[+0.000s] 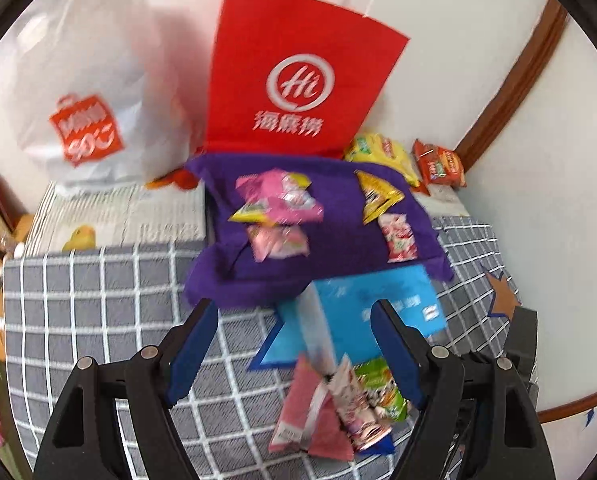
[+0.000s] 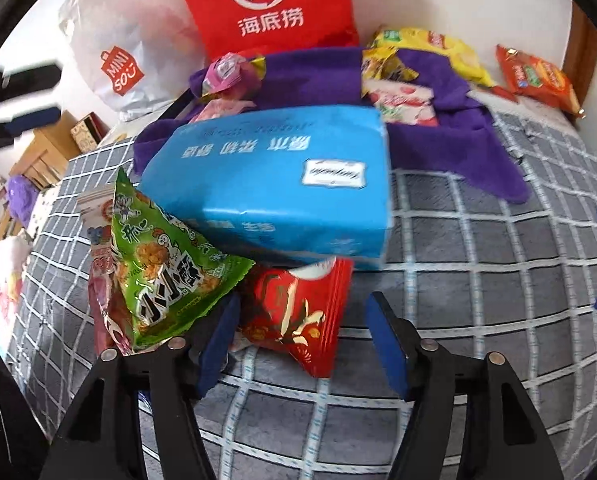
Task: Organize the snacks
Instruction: 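Move both open tools back down to the snack pile, then grasp the red snack bag with the right tool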
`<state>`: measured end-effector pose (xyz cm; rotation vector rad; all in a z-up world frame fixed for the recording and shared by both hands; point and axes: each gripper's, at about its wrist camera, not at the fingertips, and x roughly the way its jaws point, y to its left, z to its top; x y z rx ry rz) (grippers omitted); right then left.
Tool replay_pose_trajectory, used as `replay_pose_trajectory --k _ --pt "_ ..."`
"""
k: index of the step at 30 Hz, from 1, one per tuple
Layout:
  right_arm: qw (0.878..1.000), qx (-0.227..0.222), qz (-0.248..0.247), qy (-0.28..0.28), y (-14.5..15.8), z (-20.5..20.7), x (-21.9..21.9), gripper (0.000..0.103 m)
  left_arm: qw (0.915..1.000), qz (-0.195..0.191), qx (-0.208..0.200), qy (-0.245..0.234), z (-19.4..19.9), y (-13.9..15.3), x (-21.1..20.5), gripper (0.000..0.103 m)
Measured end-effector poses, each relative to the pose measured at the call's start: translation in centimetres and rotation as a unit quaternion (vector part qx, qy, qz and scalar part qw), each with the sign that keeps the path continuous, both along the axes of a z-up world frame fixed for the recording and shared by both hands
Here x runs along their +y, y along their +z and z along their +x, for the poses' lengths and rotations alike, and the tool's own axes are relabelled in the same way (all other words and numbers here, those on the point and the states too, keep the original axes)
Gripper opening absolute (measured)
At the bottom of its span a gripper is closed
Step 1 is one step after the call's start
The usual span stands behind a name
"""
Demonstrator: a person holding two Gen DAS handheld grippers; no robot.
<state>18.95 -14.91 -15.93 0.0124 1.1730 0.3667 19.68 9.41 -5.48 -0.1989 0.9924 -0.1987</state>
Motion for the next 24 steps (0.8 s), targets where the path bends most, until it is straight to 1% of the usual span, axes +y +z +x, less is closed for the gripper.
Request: replay_pose_trajectory --k 2,5,6,7,9,10,11,13,16,19,22,24 --pt "1.000 0.010 -0.010 0.010 -0.6 0.1 0.7 0.073 0.9999 -0.005 0.007 0.009 -0.6 -0.6 0.8 0.077" --pt "0.999 -0.016 -0.035 0.024 -0.8 0.0 1.9 0.072 0.9996 -0.008 0.014 0.023 -1.6 -1.2 1.7 0.077" --pt "0.999 -0.022 -0.040 0.024 -0.9 -0.1 2.1 0.069 0.9996 -0.008 0.015 0.024 -1.9 -1.4 1.8 0.077" --pt "0.998 -0.029 -0.043 0.027 -0.9 -0.2 2.2 0.063 0.9995 -0.008 0.015 0.025 -2.2 -1.6 1.9 0.077" --pt "0.998 -0.038 -0.041 0.030 -0.6 -0.6 2.0 0.061 0.9995 -0.006 0.018 0.026 -2.7 -2.0 2.0 0.077" --pt "0.998 -0.043 -0.036 0.029 -0.4 -0.9 1.7 0.055 0.9995 -0.005 0.020 0.026 -2.8 -2.1 1.9 0.077" --pt "0.998 -0.046 -0.033 0.026 -0.1 -1.1 1.2 0.052 0.9995 -0.005 0.021 0.024 -3.1 -2.4 1.9 0.077" --pt "0.998 -0.042 -0.032 0.019 0.4 -1.4 0.3 0.052 0.9995 -0.005 0.019 0.023 -3.6 -2.6 1.8 0.077" --pt "0.998 -0.049 -0.033 0.005 0.8 -2.0 -1.2 0.052 0.9995 -0.012 0.018 0.021 -4.4 -3.1 1.3 0.077" --pt "0.998 -0.051 -0.038 -0.008 0.9 -2.6 -2.7 0.052 0.9996 -0.021 0.014 0.010 -5.4 -3.5 0.5 0.077" --pt "0.998 -0.048 -0.032 -0.012 0.7 -3.1 -3.3 0.053 0.9996 -0.025 0.011 0.001 -6.3 -4.2 -0.6 0.077" --pt "0.998 -0.045 -0.034 -0.008 0.2 -3.3 -3.2 0.056 0.9997 -0.020 0.016 -0.007 -6.5 -5.0 -1.5 0.077"
